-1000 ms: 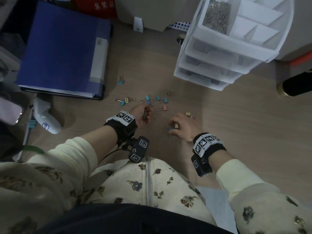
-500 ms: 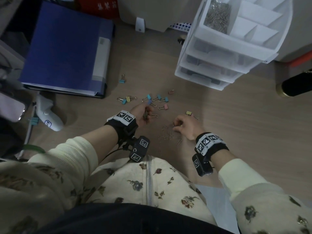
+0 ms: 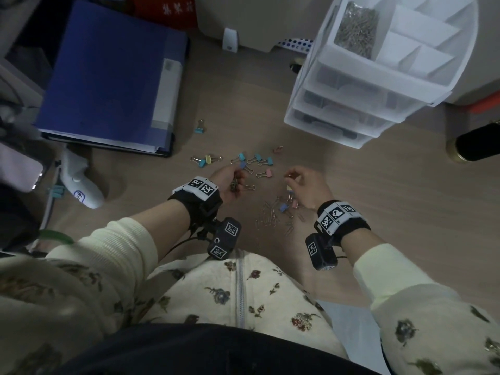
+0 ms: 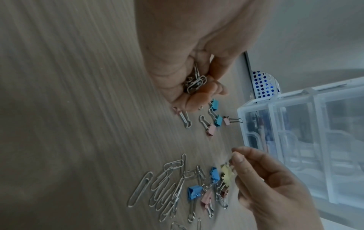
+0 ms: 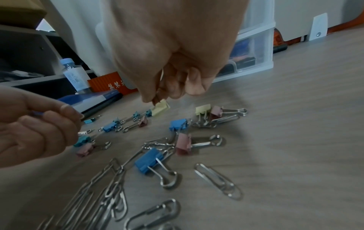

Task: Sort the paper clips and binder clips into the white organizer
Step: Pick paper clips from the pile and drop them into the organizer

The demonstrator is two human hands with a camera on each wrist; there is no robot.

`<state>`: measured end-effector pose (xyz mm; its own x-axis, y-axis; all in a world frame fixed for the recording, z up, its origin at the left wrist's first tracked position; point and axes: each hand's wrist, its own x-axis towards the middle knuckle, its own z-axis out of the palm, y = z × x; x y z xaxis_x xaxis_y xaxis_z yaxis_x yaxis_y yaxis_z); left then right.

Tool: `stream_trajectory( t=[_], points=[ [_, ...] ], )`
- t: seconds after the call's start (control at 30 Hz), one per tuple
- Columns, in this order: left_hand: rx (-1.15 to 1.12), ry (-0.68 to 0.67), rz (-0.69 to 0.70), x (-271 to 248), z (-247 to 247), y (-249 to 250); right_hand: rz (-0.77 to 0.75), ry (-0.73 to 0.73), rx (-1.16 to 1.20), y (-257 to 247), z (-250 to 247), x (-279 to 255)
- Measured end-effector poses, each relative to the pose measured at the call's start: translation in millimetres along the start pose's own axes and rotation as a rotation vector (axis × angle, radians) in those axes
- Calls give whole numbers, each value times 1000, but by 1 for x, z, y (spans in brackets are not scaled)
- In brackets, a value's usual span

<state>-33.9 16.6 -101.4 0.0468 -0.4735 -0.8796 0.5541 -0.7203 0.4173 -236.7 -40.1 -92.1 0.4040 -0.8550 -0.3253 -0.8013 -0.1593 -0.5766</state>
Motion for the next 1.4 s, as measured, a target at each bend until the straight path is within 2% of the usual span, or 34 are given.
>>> stream_trajectory(
  t=[0.17, 0.2, 0.33, 0.5, 0.67, 0.9, 1.03, 1.2, 1.4],
  points=[
    [-34, 3, 3, 0, 0, 3, -74, 62, -111, -5, 4, 2],
    [-39, 4, 4, -1, 0, 4, -97, 41, -143, -5, 4, 1],
    [15, -9, 1, -2, 2, 3, -196, -195, -285, 0, 10, -6],
    [36, -13, 6, -3, 2, 2, -127, -210, -553, -1, 14, -10],
    [77, -11, 19, -6, 1, -1, -70, -233, -588, -11, 23, -9],
    [70, 0, 29, -9, -8, -5, -126, -201, -664, -21, 35, -19],
    [53, -14, 22, -11, -11, -8, -99, -193, -639, -22, 32, -26],
    [38, -48, 24, -8, -15, -14, -68, -132, -483, -35, 26, -29],
    [8, -147, -9, -14, -16, -19, -251, -101, -176, -63, 35, -31]
  ],
)
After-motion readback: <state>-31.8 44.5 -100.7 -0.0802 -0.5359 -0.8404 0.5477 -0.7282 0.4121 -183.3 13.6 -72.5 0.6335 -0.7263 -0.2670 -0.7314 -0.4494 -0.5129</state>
